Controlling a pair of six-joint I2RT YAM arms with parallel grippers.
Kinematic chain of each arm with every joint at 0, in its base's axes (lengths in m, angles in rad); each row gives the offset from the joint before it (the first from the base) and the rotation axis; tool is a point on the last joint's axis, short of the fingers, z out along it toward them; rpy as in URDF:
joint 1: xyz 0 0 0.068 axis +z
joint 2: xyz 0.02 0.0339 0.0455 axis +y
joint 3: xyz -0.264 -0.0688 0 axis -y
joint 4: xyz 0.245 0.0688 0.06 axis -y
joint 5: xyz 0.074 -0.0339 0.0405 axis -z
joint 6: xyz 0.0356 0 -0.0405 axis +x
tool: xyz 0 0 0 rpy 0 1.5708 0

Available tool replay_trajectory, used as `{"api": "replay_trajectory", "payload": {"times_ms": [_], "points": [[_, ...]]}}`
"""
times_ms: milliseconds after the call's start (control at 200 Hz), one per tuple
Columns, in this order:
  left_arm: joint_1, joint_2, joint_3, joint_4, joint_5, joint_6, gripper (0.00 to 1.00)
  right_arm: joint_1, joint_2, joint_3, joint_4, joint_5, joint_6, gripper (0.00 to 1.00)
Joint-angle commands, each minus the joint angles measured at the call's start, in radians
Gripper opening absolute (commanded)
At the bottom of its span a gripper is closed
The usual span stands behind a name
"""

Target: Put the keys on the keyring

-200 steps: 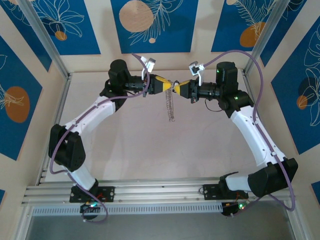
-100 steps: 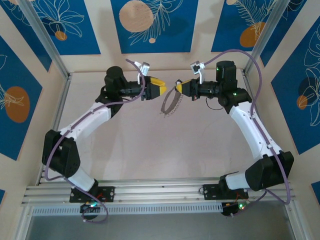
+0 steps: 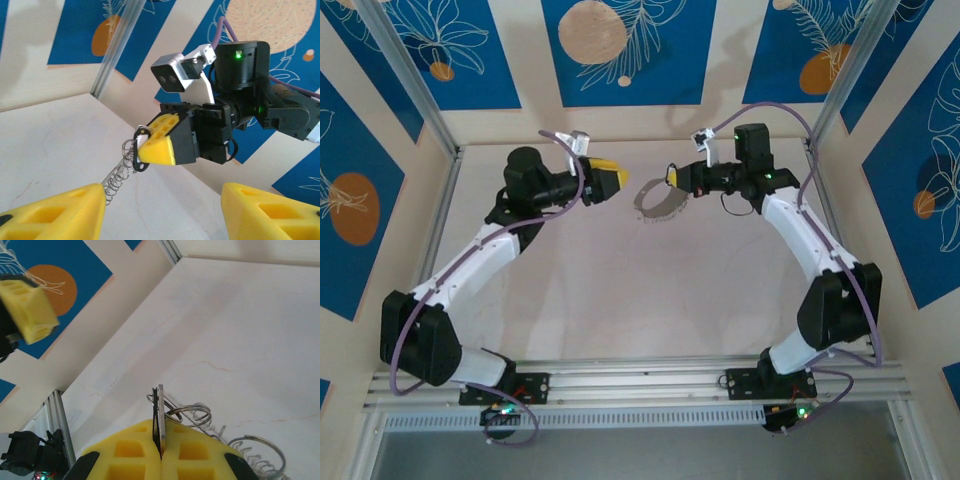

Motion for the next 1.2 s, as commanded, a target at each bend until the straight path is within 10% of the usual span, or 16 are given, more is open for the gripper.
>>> {"api": "replay_trajectory", "payload": {"times_ms": [0, 515, 1195], "points": [[0.018, -0.037, -0.024, -0.019, -0.036, 0.026, 0.62, -0.008, 0.060, 0.079, 0.021, -0.001, 0.014, 0.00], [0.040, -0.055, -0.064, -0.013, -0.012, 0.005, 0.63, 0.003, 0.443, 0.361, 0.030, 0.031, 0.099, 0.00], [0.040, -0.111, -0.123, 0.006, -0.013, -0.045, 0.63, 0.146, 0.338, -0.218, 0.298, 0.154, 0.243, 0.00]]}}
